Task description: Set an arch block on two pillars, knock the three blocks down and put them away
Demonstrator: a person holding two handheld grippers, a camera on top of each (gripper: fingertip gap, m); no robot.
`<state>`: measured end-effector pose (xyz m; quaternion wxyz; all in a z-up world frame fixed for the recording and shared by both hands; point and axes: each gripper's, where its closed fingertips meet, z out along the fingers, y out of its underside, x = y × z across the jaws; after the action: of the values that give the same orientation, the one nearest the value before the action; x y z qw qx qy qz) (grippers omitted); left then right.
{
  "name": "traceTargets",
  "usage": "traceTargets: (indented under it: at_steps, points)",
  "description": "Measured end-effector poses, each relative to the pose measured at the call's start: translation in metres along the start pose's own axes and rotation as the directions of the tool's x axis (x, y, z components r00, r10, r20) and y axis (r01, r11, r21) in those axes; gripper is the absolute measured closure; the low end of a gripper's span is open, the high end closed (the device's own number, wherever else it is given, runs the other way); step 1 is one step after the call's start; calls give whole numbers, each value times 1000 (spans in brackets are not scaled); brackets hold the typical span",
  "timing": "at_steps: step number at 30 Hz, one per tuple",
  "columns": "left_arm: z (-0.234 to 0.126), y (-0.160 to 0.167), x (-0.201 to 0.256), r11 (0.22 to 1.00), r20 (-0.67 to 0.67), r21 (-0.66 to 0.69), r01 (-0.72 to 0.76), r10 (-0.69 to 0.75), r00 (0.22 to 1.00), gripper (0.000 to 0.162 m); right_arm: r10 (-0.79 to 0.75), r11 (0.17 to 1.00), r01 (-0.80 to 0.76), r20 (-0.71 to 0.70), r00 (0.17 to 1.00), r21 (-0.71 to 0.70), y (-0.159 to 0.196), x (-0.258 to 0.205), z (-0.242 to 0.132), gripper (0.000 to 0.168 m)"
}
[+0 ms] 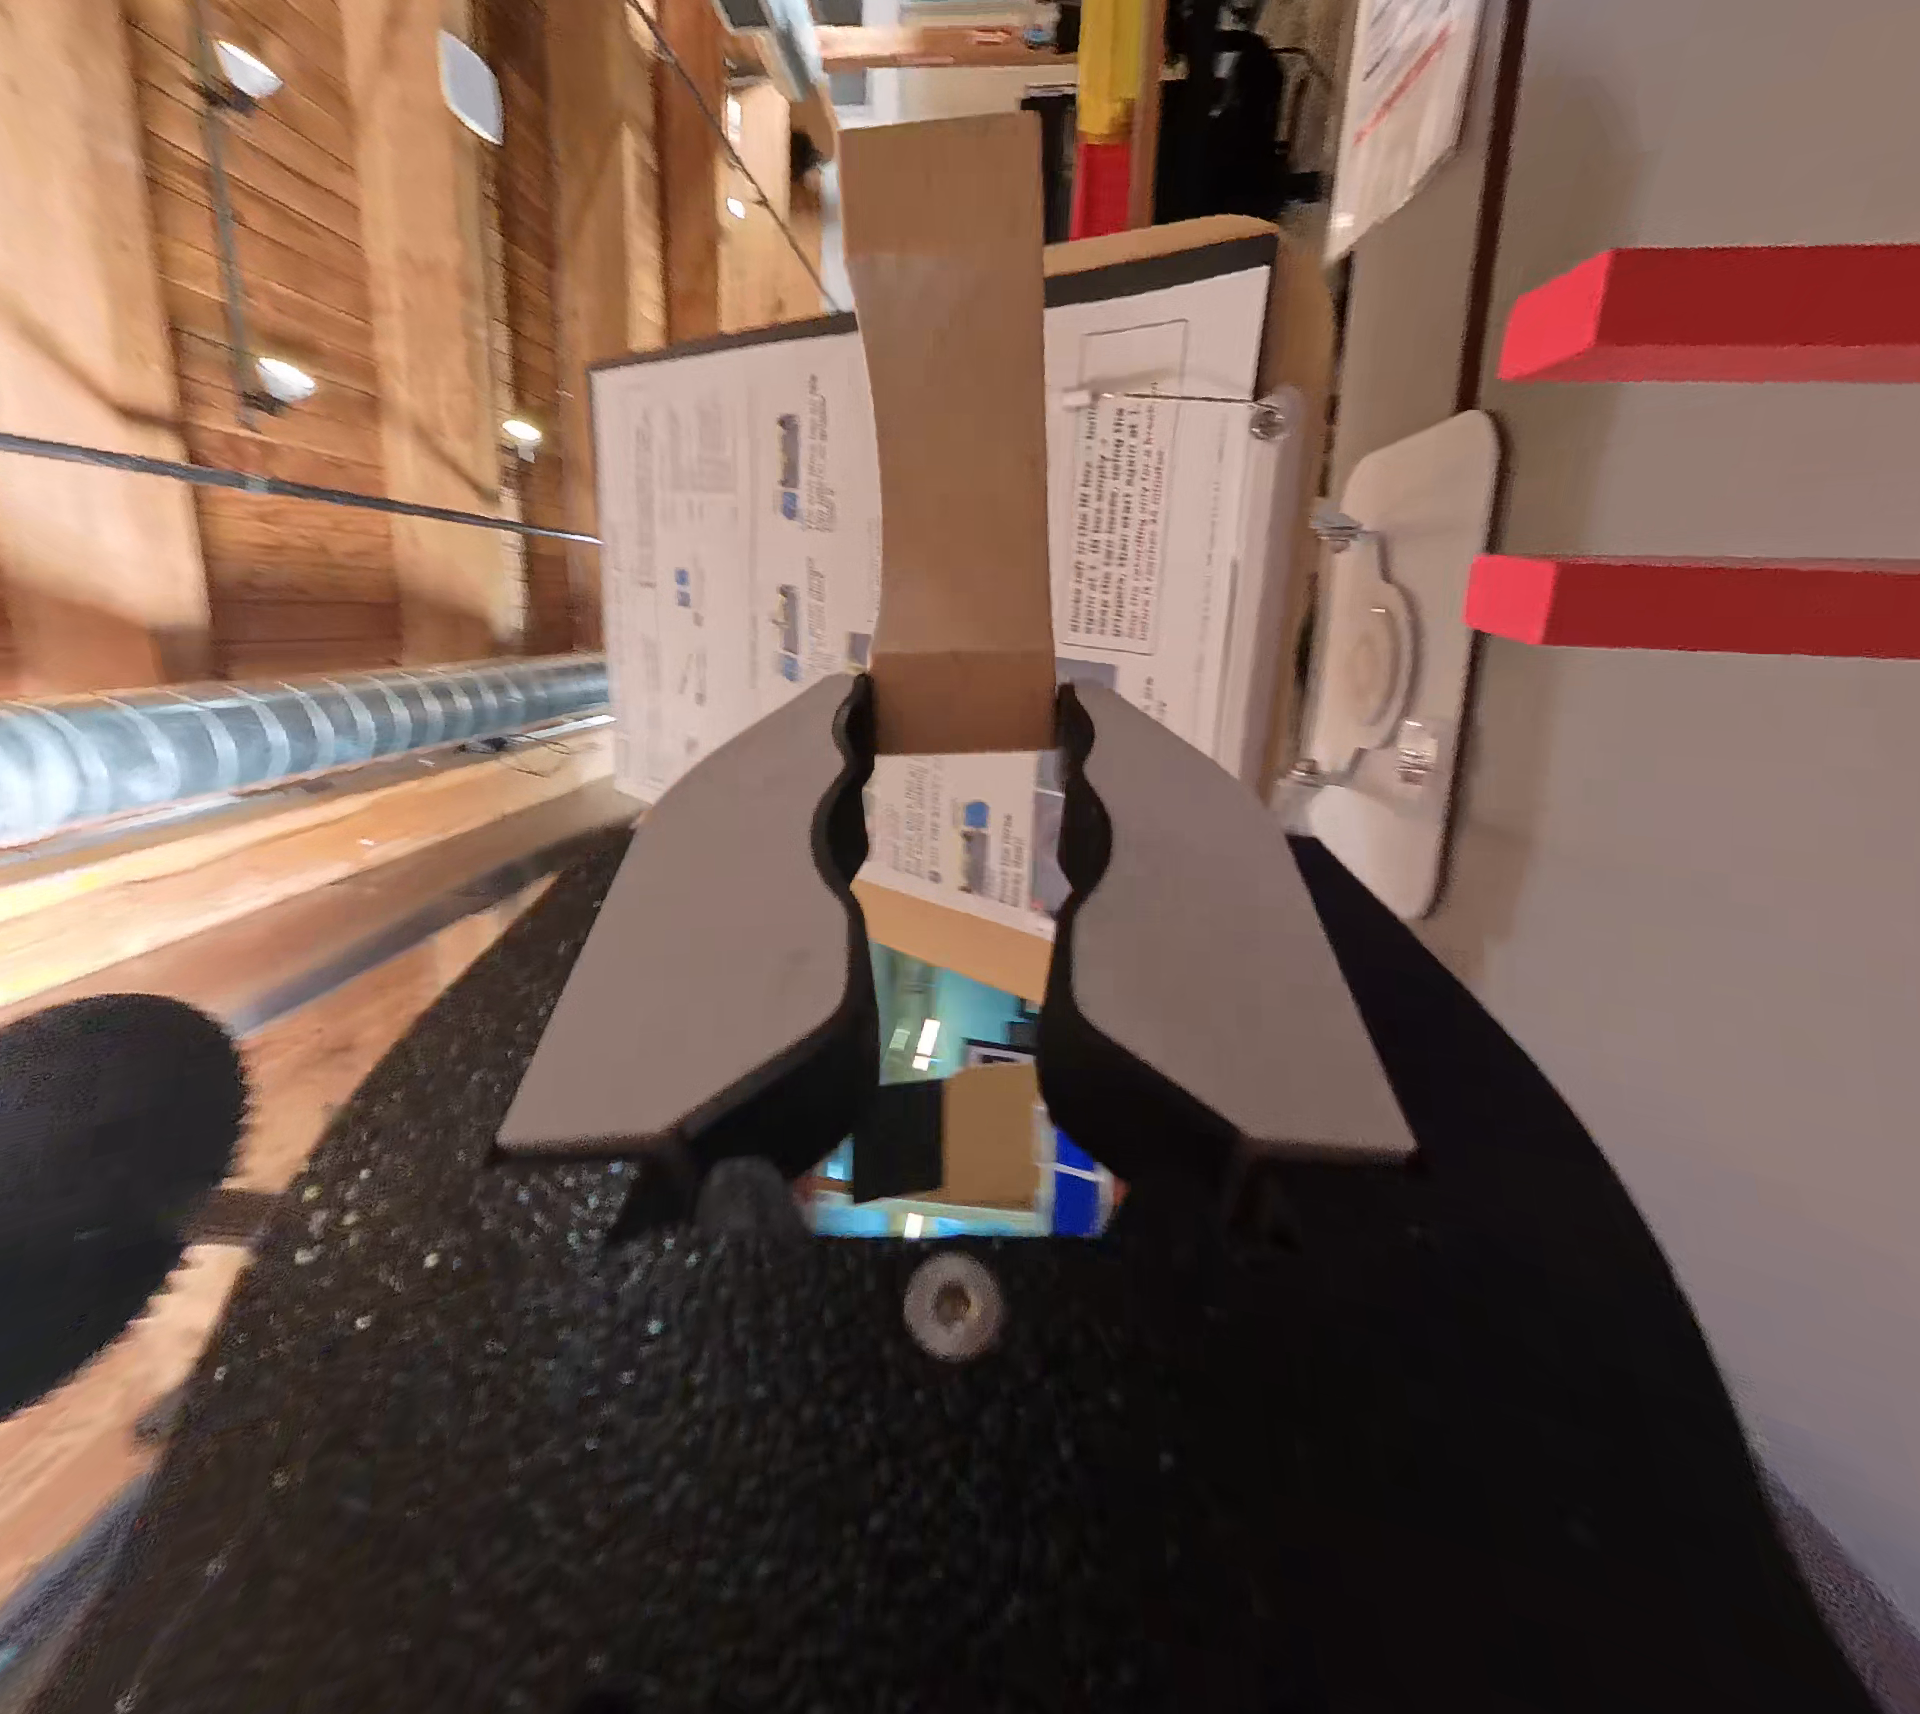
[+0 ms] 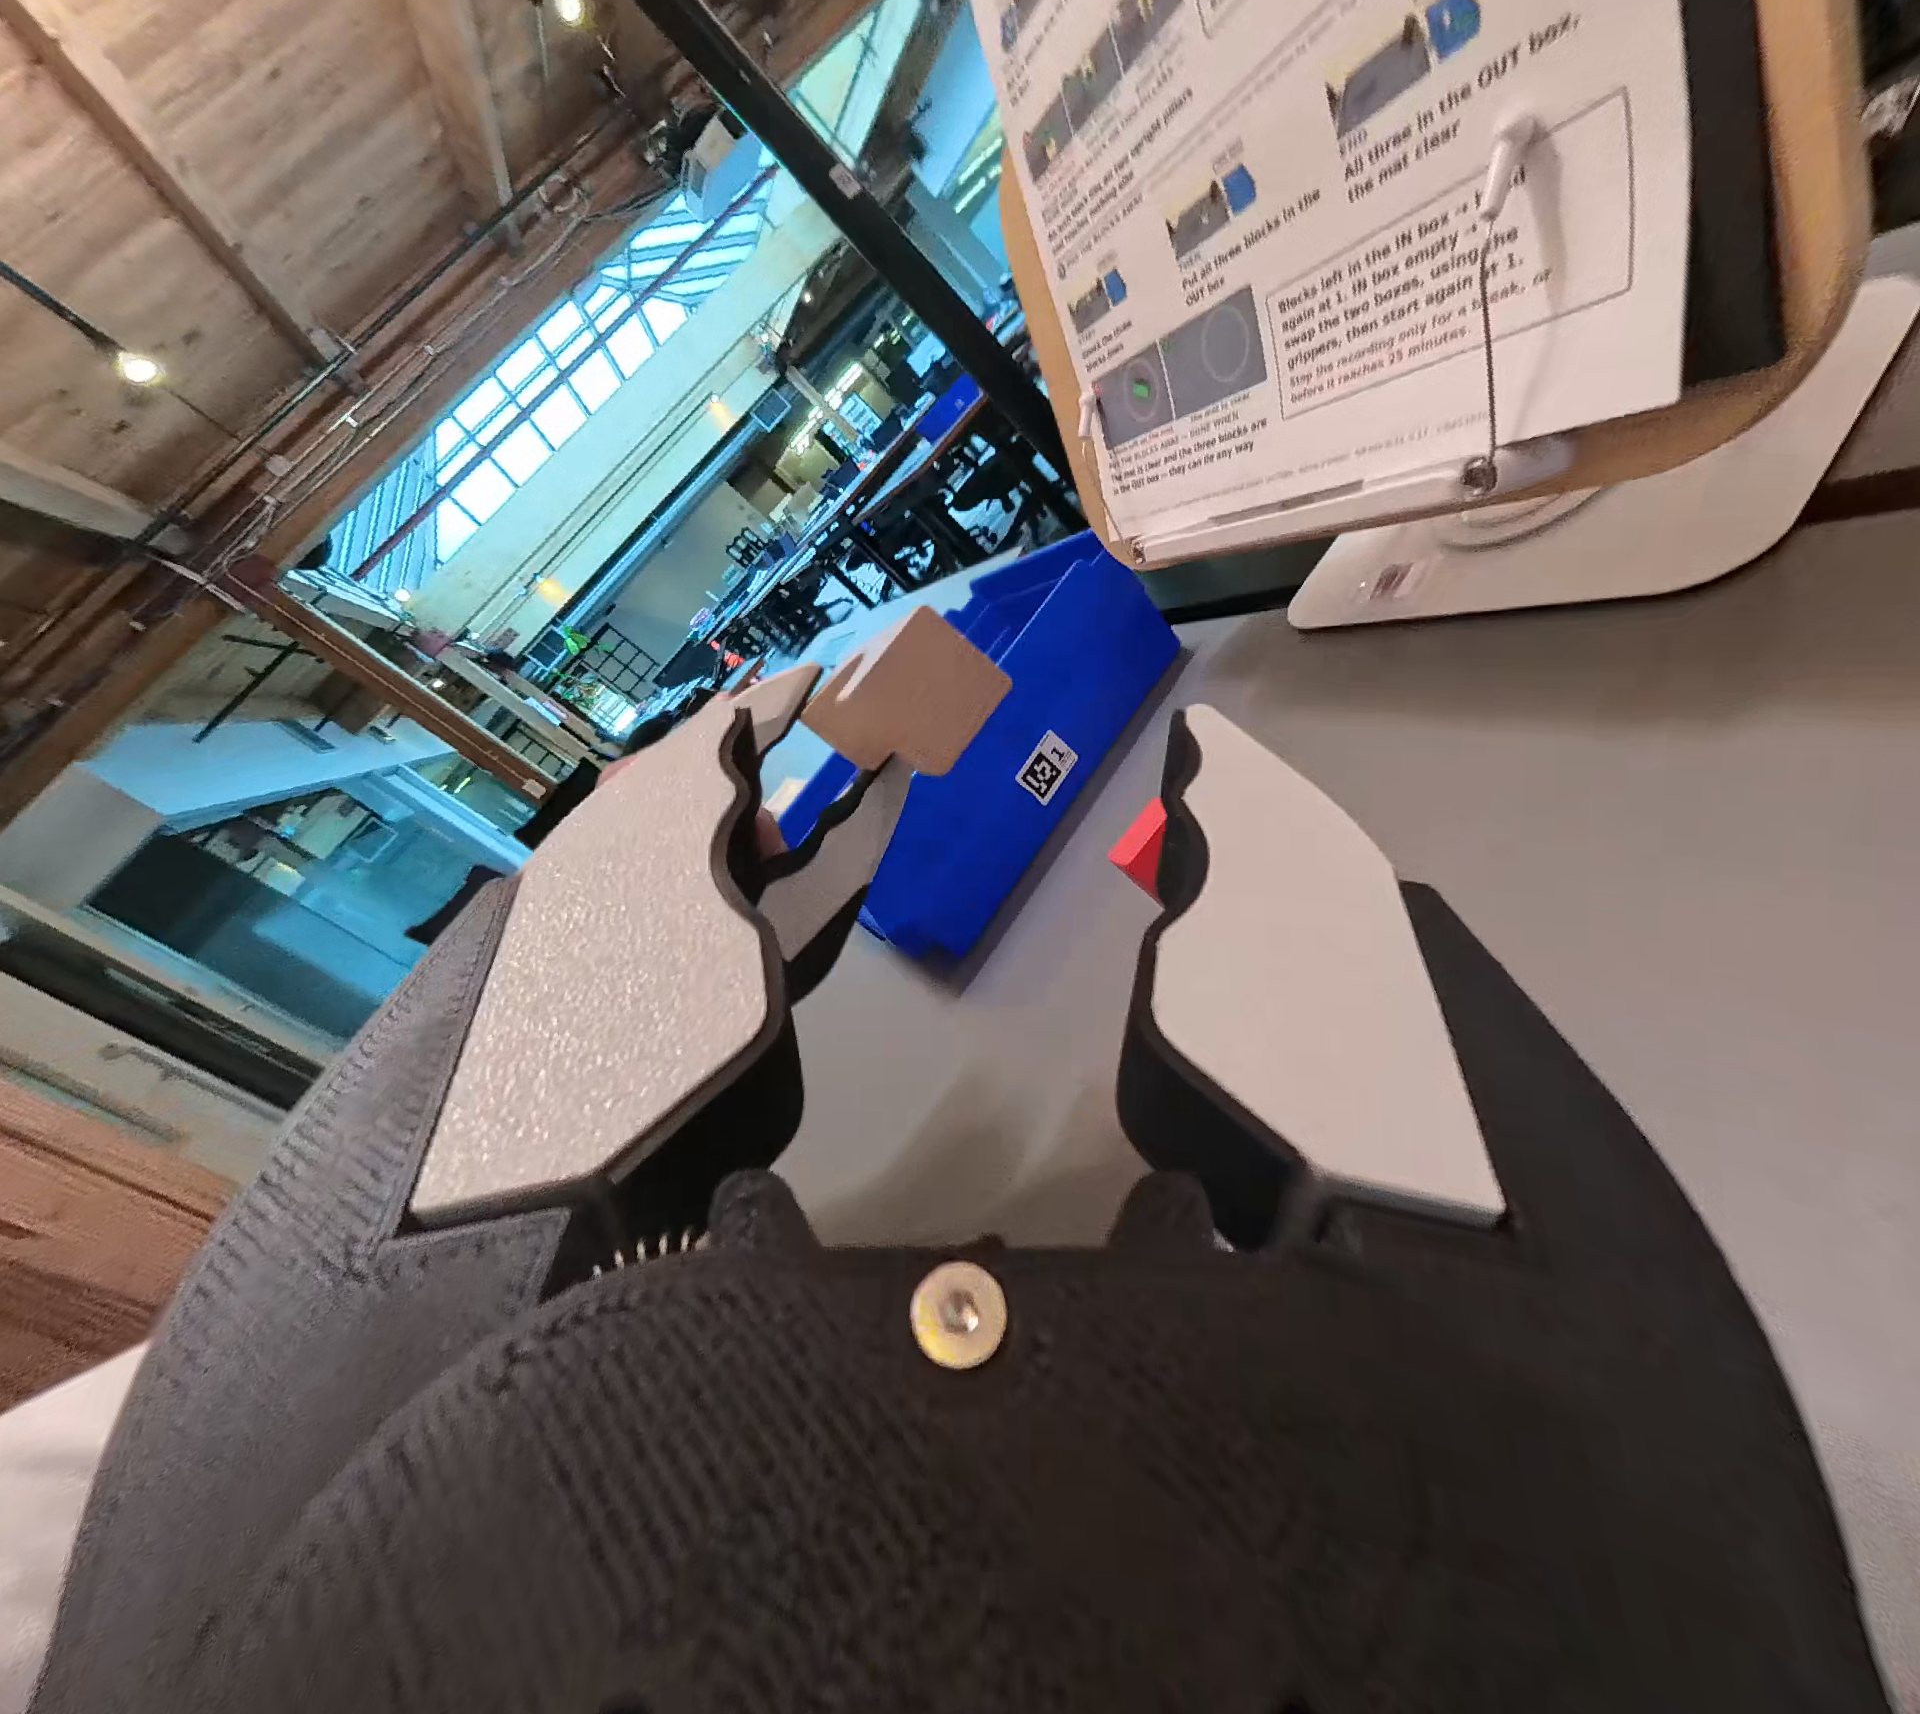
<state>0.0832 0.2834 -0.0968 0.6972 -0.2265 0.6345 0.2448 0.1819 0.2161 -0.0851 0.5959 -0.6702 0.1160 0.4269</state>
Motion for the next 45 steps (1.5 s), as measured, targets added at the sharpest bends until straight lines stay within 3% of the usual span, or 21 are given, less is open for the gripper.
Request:
traceTargets:
  at_steps: [4,8,9,11,17,20,22,28,31,39,42,45]
  points:
    - [3,-9,-3,991,110,12,-131,129,986,129,87,995,-84,47,995,-59,5,-3,26,93]
    - [-2,-21,-9,978,201,44,-204,191,961,129,102,989,-95,58,993,-114,15,-4,41,104]
    - [-3,-22,-9,975,209,45,-218,204,956,129,106,988,-97,66,992,-121,17,-4,42,112]
    - [-2,-20,-6,971,205,38,-234,222,953,129,129,987,-115,117,985,-114,16,-7,42,145]
    - [-3,-13,-1,974,201,27,-226,216,955,129,100,990,-84,144,984,-113,20,-12,42,168]
    - [-3,-13,-5,969,218,7,-248,241,946,129,112,989,-91,190,975,-118,18,-21,39,150]
    - [-3,-13,-7,963,233,-2,-269,262,936,129,119,987,-93,206,971,-133,19,-24,37,147]
    - [-3,-12,-19,973,255,-19,-229,226,940,129,158,979,-131,174,972,-155,25,-12,31,117]
    - [-3,-19,-20,968,263,-2,-251,243,934,129,227,968,-193,234,945,-162,26,-20,32,122]
    - [-1,-26,-20,967,259,15,-254,241,935,129,223,970,-182,297,928,-160,23,-25,30,130]
    - [-2,-32,-4,980,106,127,-153,139,985,127,122,987,-88,280,952,-132,20,-20,25,132]
    - [-11,-39,17,973,-167,230,19,20,986,110,-85,983,125,276,957,-133,20,-21,15,132]
